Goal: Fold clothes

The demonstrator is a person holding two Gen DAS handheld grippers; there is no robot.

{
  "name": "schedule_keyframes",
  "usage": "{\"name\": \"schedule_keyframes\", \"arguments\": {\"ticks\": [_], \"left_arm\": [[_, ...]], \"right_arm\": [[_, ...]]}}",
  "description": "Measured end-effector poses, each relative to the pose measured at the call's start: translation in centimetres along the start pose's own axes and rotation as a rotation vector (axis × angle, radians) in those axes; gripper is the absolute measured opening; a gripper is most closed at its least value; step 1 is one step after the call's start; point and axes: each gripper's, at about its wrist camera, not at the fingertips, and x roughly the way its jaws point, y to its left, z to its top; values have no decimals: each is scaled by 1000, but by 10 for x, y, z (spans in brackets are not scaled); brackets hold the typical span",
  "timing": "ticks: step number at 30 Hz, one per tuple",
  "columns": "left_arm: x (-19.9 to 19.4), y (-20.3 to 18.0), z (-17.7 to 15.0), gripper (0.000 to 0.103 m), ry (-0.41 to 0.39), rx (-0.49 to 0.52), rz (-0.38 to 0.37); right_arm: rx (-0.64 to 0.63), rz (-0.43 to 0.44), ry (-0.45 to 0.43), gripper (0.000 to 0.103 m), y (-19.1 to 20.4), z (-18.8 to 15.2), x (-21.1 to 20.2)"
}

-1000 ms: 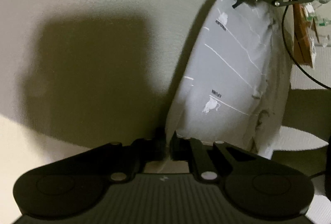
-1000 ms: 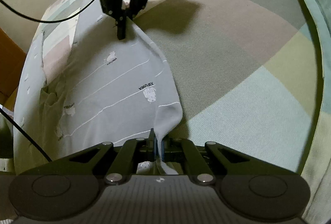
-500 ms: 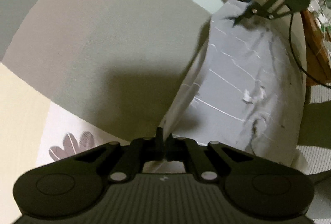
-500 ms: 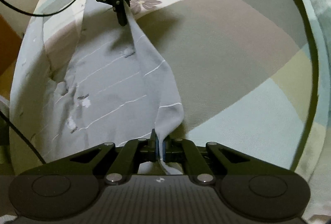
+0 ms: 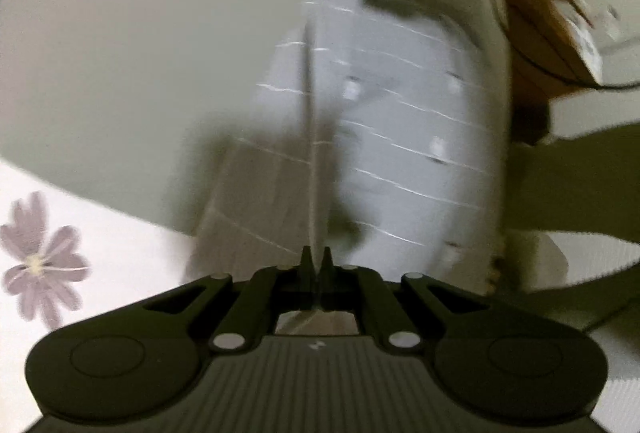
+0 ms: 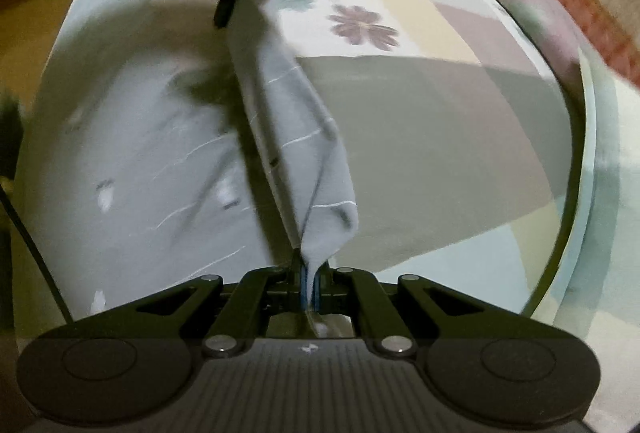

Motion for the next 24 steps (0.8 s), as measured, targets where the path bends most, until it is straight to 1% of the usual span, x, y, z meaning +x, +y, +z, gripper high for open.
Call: {"name": "schedule_keyframes", "arguments": {"ticks": [5, 8, 12, 13, 17, 20, 24], "left_arm": [[9, -35, 3, 0, 43, 104, -86], [10, -54, 8, 0, 53, 165, -149], [19, -79, 18, 0, 65, 240, -203], [22, -84, 20, 0, 66, 253, -213], [40, -106, 29, 0, 64, 281, -253], [55, -119, 33, 0, 75, 311, -273], [68, -128, 30, 0, 109, 345, -277]], "right_arm": [[-177, -111, 9, 4, 49, -2, -9], [-233, -151, 15, 4, 68, -5, -16], [-277, -174, 40, 4, 87, -11, -20], [-294, -171, 58, 4, 92, -15, -19], [-362, -177, 85, 5, 114, -28, -15], [-389, -179, 92, 5, 128, -34, -15], [-398, -161, 94, 5, 147, -34, -17]]}}
